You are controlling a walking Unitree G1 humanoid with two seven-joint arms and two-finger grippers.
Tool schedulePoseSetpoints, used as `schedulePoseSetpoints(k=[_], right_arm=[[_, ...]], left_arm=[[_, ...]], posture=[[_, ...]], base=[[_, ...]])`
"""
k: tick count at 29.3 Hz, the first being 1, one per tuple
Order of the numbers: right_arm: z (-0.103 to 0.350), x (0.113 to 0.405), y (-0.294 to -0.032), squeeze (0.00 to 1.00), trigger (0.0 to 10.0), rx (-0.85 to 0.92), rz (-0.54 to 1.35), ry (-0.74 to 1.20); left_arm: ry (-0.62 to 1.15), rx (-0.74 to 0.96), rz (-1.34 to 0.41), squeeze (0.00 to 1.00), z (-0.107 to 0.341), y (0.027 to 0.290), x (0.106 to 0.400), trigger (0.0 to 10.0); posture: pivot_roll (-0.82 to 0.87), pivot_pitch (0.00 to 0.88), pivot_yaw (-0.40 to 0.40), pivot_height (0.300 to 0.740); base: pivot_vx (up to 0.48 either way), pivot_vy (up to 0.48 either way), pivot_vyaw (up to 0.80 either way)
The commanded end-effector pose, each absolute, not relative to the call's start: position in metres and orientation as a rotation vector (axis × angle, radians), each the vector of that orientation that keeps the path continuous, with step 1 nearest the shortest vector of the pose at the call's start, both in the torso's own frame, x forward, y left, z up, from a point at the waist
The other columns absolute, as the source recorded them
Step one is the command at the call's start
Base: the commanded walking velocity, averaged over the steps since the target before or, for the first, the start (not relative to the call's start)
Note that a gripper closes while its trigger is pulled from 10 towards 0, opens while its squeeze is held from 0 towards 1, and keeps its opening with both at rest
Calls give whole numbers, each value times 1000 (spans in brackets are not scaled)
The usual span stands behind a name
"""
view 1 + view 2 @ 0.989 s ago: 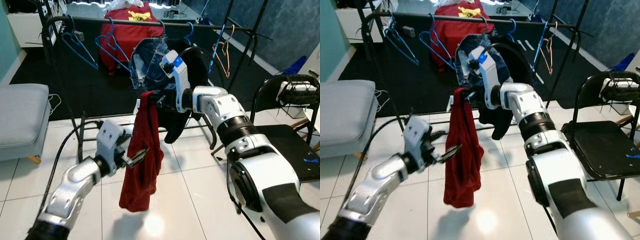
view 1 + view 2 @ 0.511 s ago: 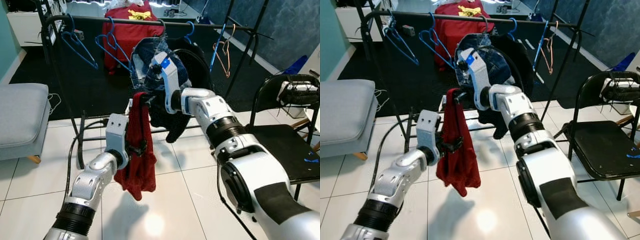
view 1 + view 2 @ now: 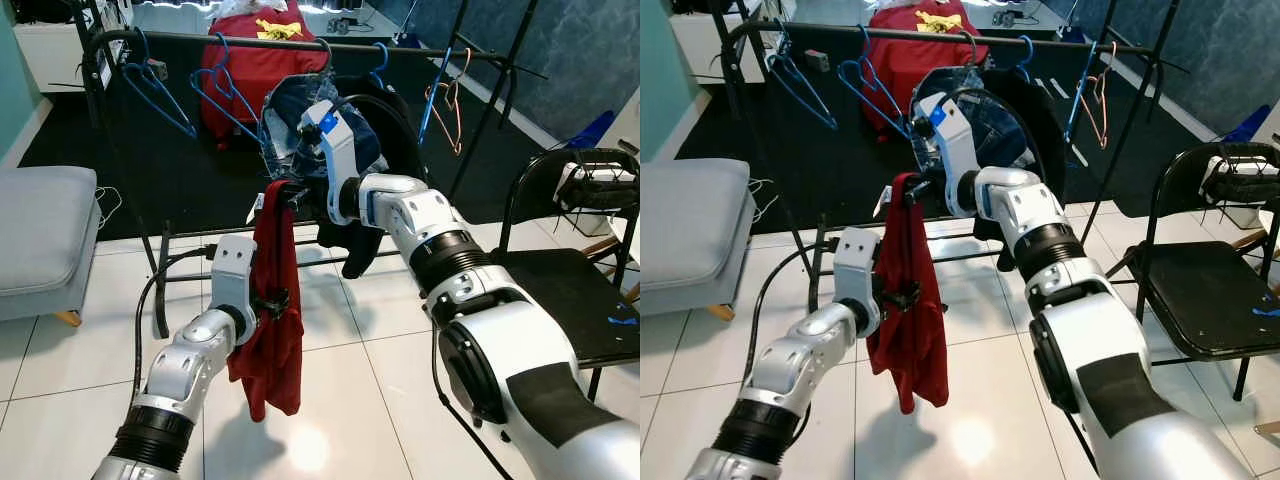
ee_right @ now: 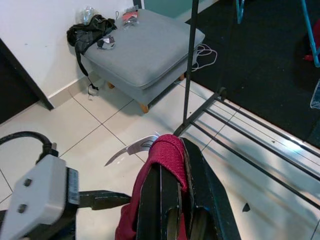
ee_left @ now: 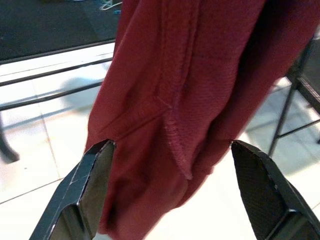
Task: Hang hanger
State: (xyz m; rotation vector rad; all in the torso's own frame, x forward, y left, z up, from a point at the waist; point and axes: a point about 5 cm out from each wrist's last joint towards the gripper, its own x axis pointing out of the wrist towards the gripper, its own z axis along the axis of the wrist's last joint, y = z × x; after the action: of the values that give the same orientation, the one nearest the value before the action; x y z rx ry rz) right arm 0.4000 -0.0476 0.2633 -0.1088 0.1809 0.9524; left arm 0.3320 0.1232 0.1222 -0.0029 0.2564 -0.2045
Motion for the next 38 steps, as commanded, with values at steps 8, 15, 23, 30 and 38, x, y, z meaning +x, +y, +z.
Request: schedulePoseSetpoints(k=[8, 15, 23, 30, 38], right_arm=[[279, 398, -42, 0, 0, -81, 985, 127], [278, 398, -43, 0, 0, -76, 979, 132], [278, 399, -44, 0, 0, -75, 975, 132], [278, 399, -45, 0, 0, -76, 973, 132], [273, 400, -52, 0, 0, -53, 952, 140]], left_arm=[[191, 211, -21, 0, 123, 156, 344, 10000], [199, 202, 31, 0, 125, 167, 345, 9020], [191, 209, 26, 0, 120, 162, 347, 0], [173, 207, 34, 0, 121, 162, 348, 0], [85, 89, -18, 0, 139, 169, 352, 0]], posture=[[-69, 131, -80, 740], [-73, 135, -79, 740], [-79, 134, -78, 740], [-78, 134, -79, 740], [-66, 134, -79, 740]], base=[[0, 0, 0], [0, 0, 0], [0, 0, 0], [0, 0, 0], [0, 0, 0]])
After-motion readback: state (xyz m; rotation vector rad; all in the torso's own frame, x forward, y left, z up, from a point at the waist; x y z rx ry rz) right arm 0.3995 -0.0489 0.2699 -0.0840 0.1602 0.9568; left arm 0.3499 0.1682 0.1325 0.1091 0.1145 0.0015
